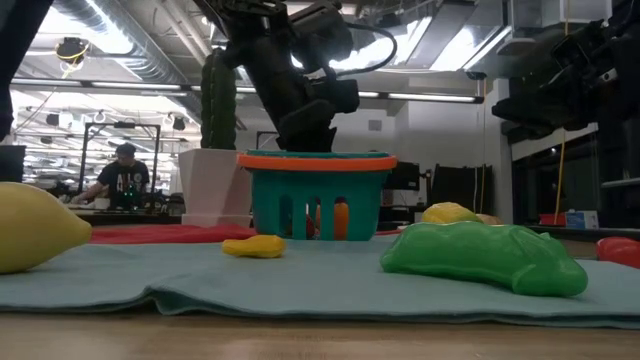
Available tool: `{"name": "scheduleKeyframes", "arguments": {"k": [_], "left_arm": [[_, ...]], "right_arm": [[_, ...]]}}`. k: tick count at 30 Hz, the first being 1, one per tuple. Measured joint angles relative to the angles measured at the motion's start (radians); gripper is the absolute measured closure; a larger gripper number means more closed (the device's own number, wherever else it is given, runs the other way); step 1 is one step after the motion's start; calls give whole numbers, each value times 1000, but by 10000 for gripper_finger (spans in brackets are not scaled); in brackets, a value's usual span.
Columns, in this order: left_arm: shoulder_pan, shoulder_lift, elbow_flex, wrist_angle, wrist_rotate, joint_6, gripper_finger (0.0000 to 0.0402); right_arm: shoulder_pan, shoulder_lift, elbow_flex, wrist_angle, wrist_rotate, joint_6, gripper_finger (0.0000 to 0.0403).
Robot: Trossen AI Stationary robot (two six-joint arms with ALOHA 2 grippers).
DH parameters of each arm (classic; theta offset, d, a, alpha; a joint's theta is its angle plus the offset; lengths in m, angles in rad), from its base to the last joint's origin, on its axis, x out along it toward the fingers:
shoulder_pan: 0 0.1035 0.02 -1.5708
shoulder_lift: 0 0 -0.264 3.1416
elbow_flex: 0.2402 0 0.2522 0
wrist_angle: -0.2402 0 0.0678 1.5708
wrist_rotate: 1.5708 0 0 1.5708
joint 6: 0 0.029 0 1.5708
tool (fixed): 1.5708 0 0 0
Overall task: Pick and placing Produce into tupperware
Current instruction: Put the strawberry into the basket, then put the lemon into the basket
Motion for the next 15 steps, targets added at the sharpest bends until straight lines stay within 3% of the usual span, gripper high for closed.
{"name": "scheduleKeyframes", "arguments": {"k": [8, 15], "left_arm": [[1, -1, 0, 2, 0, 5, 181], [1, -1, 0, 7, 0, 19, 138]], "right_arm": [[0, 0, 0, 0, 0, 0, 330], [0, 0, 0, 0, 0, 0, 330]]}}
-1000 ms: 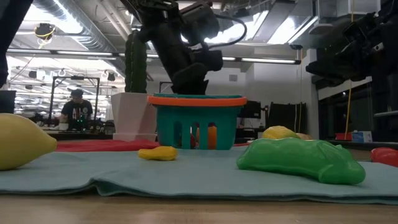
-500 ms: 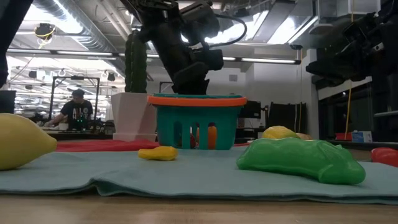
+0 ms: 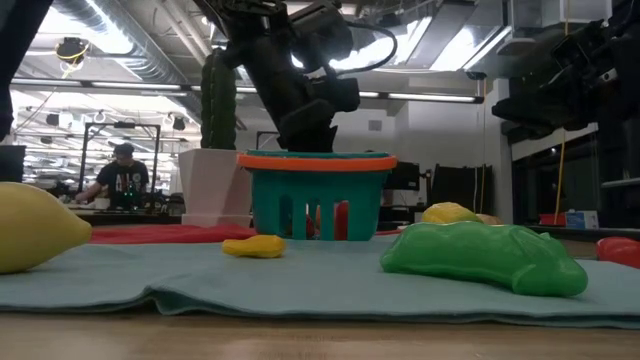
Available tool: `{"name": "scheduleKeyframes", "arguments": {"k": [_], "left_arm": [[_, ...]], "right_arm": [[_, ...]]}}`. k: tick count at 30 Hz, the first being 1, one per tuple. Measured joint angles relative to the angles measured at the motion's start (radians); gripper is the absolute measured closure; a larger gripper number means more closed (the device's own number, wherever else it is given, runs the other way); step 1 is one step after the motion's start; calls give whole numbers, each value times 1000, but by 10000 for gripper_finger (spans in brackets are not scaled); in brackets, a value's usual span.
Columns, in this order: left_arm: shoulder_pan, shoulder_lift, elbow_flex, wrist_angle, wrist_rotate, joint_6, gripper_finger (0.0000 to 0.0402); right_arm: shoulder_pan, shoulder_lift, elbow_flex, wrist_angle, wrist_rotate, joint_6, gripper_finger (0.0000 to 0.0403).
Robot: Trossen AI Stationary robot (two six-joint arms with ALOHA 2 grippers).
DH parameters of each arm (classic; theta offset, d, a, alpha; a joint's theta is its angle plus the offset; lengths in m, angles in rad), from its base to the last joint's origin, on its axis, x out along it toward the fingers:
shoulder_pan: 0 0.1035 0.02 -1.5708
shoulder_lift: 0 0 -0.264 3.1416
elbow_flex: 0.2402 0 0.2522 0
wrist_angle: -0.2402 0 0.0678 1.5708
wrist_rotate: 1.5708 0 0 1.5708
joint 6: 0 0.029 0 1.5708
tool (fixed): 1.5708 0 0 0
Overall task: Pick and placing Produce into tupperware
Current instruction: Put the lemon into the basket
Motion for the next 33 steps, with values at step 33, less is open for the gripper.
{"name": "scheduleKeyframes", "arguments": {"k": [33], "left_arm": [[-216, -323, -175, -64, -293, -120, 131]], "right_arm": [[3, 8, 0, -30, -10, -17, 330]]}}
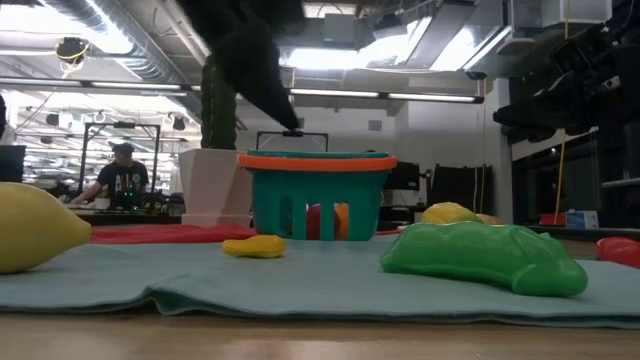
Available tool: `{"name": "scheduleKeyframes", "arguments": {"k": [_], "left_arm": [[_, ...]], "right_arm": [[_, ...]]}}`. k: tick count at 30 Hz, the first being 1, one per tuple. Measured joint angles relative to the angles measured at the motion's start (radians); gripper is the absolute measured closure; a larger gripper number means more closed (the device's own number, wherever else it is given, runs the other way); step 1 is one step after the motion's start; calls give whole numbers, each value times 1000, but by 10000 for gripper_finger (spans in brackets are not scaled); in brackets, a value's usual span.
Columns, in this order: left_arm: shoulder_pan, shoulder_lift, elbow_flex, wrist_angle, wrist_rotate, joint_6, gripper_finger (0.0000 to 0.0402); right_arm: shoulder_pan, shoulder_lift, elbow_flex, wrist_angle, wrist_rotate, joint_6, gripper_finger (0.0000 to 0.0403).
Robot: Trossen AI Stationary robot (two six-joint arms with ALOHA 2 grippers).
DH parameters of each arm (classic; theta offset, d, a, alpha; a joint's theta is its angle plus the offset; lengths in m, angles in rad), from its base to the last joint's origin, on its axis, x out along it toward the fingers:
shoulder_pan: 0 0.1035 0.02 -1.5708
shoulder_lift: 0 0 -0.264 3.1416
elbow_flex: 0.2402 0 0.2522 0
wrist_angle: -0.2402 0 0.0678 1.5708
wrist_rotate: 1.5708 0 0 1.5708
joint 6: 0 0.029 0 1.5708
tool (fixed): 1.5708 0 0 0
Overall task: Pick and placing Produce into tupperware
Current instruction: Put the lemon into the basket
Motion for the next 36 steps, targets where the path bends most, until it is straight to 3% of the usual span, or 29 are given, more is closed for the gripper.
{"name": "scheduleKeyframes", "arguments": {"k": [7, 14, 18, 27, 36], "left_arm": [[-83, -224, -182, 8, -111, -172, 131], [-184, -407, -293, -56, -136, -370, 131], [-260, -470, -336, -73, -155, -399, 131], [-374, -468, -360, -70, -145, -428, 131], [-388, -468, -360, -62, -127, -453, 131]], "right_arm": [[0, -1, 0, 11, 0, -1, 330], [0, -1, 0, 20, 1, -1, 330], [-2, -2, 0, 24, 4, -3, 330], [-2, -1, 0, 19, 30, -1, 330], [-2, -1, 0, 8, 31, 26, 330]]}}
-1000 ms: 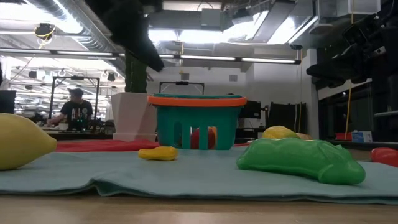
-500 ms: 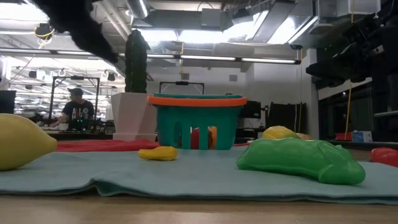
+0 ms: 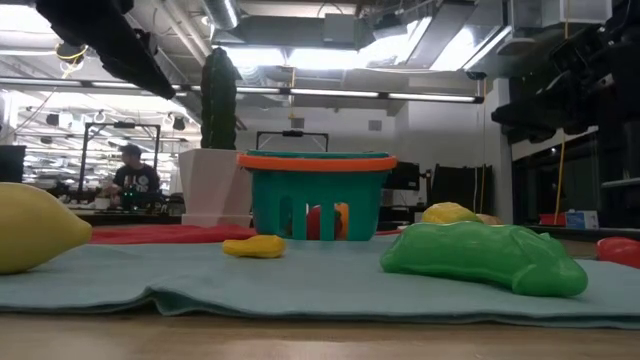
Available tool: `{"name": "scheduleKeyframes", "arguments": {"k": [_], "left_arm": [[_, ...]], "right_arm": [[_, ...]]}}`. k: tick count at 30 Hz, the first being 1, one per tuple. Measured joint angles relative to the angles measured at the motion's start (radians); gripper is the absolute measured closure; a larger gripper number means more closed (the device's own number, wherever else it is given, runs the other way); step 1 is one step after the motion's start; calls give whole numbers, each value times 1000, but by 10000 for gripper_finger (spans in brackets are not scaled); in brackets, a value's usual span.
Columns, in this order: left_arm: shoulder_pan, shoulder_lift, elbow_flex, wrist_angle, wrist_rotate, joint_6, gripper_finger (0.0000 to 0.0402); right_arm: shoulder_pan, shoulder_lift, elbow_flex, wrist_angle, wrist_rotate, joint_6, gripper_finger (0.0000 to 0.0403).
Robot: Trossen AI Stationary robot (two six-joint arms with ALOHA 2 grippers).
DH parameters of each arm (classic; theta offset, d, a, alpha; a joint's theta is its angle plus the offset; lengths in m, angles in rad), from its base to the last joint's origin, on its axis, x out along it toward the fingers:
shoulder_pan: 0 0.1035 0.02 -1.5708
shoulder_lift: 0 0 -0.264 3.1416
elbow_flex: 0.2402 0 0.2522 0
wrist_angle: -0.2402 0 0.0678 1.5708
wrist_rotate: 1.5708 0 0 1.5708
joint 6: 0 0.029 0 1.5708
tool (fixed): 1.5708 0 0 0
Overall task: Pick and placing Produce into tupperware
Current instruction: Put the lemon into the basket
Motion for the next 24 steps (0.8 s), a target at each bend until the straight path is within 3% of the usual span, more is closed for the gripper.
{"name": "scheduleKeyframes", "arguments": {"k": [5, 10, 15, 24], "left_arm": [[-6, 0, 0, 0, 183, -17, 131], [-55, 0, 0, 0, 169, -67, 131], [-155, 11, 0, -1, 60, -149, 131], [-439, 30, 0, 20, -159, -370, 131]], "right_arm": [[0, 0, 0, -9, 0, 2, 330], [0, 0, 0, -9, 0, 26, 330], [0, 0, 0, -13, 0, 25, 330], [0, 0, 0, -14, -1, 58, 330]]}}
